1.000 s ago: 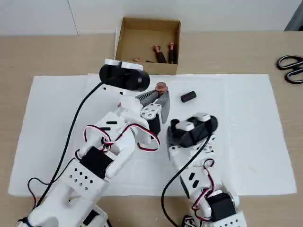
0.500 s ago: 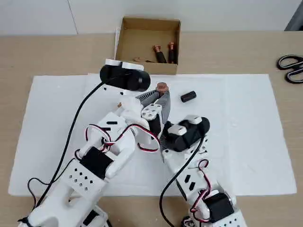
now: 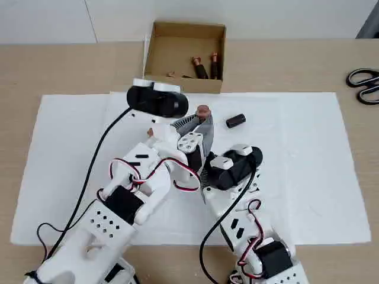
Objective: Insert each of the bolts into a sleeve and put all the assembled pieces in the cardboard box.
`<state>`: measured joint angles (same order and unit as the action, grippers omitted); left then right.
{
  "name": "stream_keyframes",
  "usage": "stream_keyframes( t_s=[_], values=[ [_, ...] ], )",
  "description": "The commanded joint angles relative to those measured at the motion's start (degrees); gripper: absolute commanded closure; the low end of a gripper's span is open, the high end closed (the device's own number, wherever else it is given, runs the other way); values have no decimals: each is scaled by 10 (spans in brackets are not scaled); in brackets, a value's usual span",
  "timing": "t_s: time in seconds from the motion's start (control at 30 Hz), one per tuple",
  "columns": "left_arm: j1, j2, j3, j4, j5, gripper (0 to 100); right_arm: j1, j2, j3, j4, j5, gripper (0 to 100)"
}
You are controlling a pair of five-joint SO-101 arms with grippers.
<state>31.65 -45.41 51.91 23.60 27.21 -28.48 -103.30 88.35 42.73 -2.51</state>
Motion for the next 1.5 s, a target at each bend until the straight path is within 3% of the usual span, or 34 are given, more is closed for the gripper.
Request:
stream_keyframes(
  t_s=[0.0,0.8,1.47],
  values=[
    [1,-22,5,-30,-1,994,-3,-7,-27,-11,-8,994],
    [2,-22,39,-29,-27,994,0,-7,-27,-11,-8,994],
    [4,-23,38,94,-27,994,0,-7,-27,-11,-8,994]
  ],
)
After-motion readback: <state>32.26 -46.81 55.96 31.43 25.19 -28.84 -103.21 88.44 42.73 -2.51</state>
